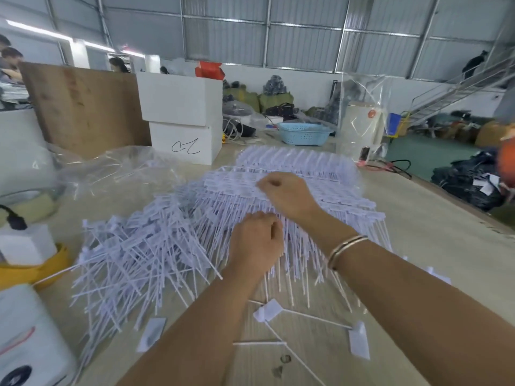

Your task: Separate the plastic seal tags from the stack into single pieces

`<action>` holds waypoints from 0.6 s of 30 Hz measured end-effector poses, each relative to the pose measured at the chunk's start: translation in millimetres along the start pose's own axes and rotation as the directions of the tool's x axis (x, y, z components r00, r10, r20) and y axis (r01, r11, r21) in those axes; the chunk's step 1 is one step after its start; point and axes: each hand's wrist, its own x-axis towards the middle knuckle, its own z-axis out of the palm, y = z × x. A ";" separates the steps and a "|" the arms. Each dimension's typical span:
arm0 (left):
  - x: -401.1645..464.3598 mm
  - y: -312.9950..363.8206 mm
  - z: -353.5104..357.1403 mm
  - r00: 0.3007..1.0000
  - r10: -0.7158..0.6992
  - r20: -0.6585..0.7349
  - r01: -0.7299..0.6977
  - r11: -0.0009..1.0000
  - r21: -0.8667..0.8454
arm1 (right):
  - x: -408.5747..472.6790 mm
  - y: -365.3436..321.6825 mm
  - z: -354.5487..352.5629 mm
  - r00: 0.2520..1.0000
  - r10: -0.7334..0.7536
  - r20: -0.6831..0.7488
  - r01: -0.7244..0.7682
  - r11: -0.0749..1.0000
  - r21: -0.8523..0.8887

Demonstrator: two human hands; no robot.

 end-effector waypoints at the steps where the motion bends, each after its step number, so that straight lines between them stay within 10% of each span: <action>1: 0.0 0.8 1.8 1.000 0.026 -0.016 -0.027 1.000 -0.008 | -1.2 18.4 -13.1 0.994 0.050 -0.099 -0.053 0.998 -0.031; 8: -0.8 1.1 5.1 0.999 0.050 -0.009 -0.048 0.993 0.108 | -21.9 110.0 -51.4 0.959 0.237 -0.158 -0.284 0.761 -0.583; 18: -0.1 5.9 1.8 0.999 0.029 0.045 -0.035 0.989 0.146 | 14.2 88.9 -16.9 0.991 0.014 -0.136 -0.099 0.756 -0.648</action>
